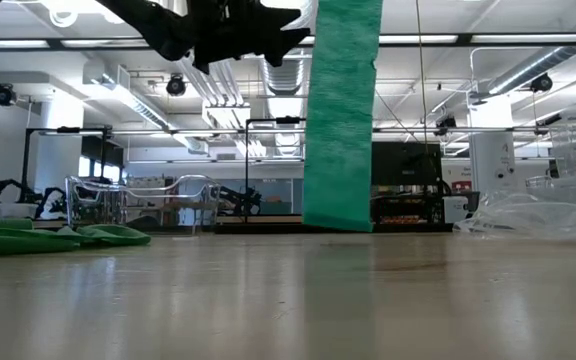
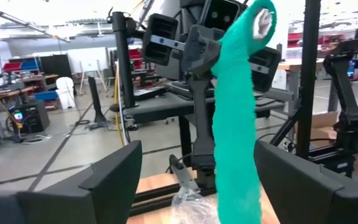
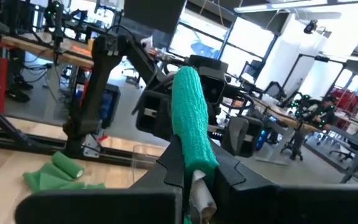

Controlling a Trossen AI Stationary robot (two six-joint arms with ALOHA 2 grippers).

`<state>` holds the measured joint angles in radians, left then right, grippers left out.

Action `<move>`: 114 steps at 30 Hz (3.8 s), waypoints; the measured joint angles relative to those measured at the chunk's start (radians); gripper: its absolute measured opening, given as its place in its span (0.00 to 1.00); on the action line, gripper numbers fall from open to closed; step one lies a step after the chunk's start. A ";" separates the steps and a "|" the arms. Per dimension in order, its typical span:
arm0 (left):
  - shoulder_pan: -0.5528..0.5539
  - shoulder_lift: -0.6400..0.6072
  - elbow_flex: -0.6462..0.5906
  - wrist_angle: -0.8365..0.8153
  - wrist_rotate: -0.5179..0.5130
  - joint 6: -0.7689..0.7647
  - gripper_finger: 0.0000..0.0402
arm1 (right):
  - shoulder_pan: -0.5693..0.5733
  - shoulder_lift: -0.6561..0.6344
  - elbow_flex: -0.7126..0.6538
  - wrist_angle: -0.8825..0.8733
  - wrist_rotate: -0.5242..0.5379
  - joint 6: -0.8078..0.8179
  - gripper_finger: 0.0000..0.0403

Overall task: Roll bandage
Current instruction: Roll the blue bandage

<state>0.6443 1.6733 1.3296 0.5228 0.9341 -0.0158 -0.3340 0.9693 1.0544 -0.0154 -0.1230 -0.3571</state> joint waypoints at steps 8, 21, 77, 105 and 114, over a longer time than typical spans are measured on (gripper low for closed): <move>-0.021 0.004 0.020 0.001 0.045 -0.110 0.80 | 0.000 0.122 0.074 -0.004 0.002 -0.085 0.05; -0.020 -0.003 0.049 -0.003 0.157 -0.451 0.83 | 0.000 0.218 0.135 -0.016 0.070 -0.352 0.05; -0.020 0.020 0.097 -0.142 0.076 -0.337 0.07 | 0.000 0.255 0.134 -0.032 0.126 -0.486 0.19; 0.038 -0.019 0.097 -0.146 0.147 -0.223 0.06 | 0.000 0.072 0.006 0.002 0.081 -0.003 0.65; 0.037 -0.019 0.097 -0.196 0.123 -0.073 0.06 | 0.000 0.021 -0.025 -0.029 0.104 0.133 0.68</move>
<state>0.6815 1.6543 1.4265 0.3273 1.0573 -0.0890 -0.3344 0.9906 1.0294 -0.0443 -0.0191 -0.2244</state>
